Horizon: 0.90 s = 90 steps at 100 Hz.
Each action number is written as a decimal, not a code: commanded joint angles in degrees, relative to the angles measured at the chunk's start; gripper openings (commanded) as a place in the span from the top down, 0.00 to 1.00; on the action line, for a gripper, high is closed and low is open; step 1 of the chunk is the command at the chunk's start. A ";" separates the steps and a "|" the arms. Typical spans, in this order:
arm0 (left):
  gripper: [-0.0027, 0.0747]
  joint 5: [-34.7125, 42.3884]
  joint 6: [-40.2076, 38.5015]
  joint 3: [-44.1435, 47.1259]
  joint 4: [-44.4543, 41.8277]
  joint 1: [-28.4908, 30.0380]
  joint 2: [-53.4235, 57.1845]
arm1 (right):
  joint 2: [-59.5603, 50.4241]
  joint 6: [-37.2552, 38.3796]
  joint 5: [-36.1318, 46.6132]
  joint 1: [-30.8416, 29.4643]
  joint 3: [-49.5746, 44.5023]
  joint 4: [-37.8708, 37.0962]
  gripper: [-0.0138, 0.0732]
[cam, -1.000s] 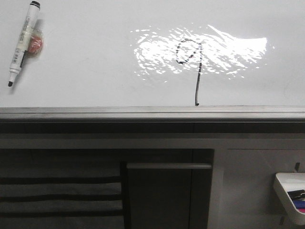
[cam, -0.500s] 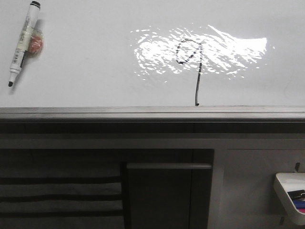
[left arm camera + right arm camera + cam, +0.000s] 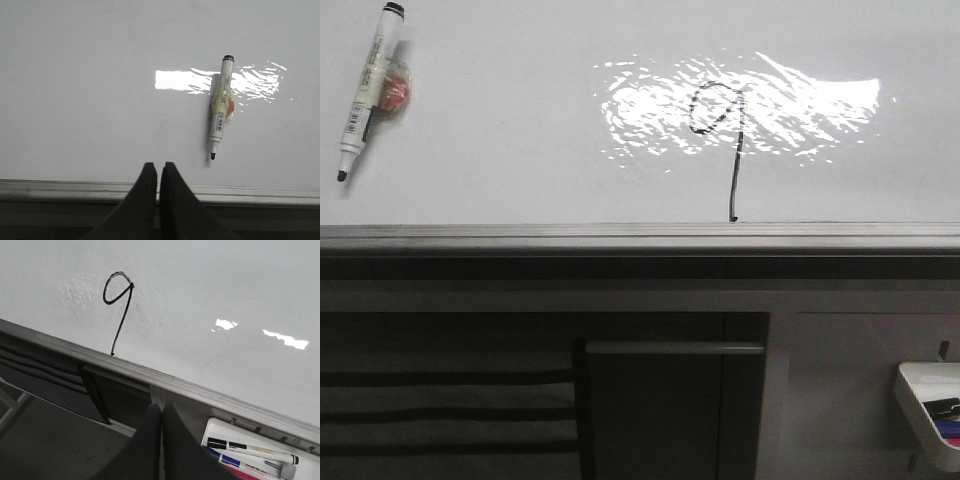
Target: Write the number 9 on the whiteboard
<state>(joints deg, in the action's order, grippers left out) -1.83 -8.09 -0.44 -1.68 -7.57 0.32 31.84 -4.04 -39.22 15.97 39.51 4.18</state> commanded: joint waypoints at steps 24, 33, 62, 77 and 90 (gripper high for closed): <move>0.99 4.44 -0.29 1.67 0.56 0.13 1.55 | 0.13 0.10 4.06 -0.31 1.47 -0.40 0.92; 0.99 4.44 -0.29 1.67 0.56 0.13 1.55 | 0.13 0.10 4.06 -0.31 1.47 -0.40 0.92; 0.99 4.44 -0.29 1.67 0.56 0.13 1.55 | -0.30 0.10 4.44 -0.31 1.19 -0.40 0.92; 0.99 4.44 -0.29 1.67 0.56 0.13 1.55 | -6.93 0.10 9.52 -3.24 -3.85 -0.73 0.92; 0.99 4.44 -0.29 1.67 0.56 0.13 1.55 | -14.51 0.10 25.01 -9.53 -15.01 -0.73 0.92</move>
<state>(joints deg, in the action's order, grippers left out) -1.83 -8.09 -0.44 -1.46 -7.57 0.32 20.80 -4.02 -28.26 9.72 29.03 4.06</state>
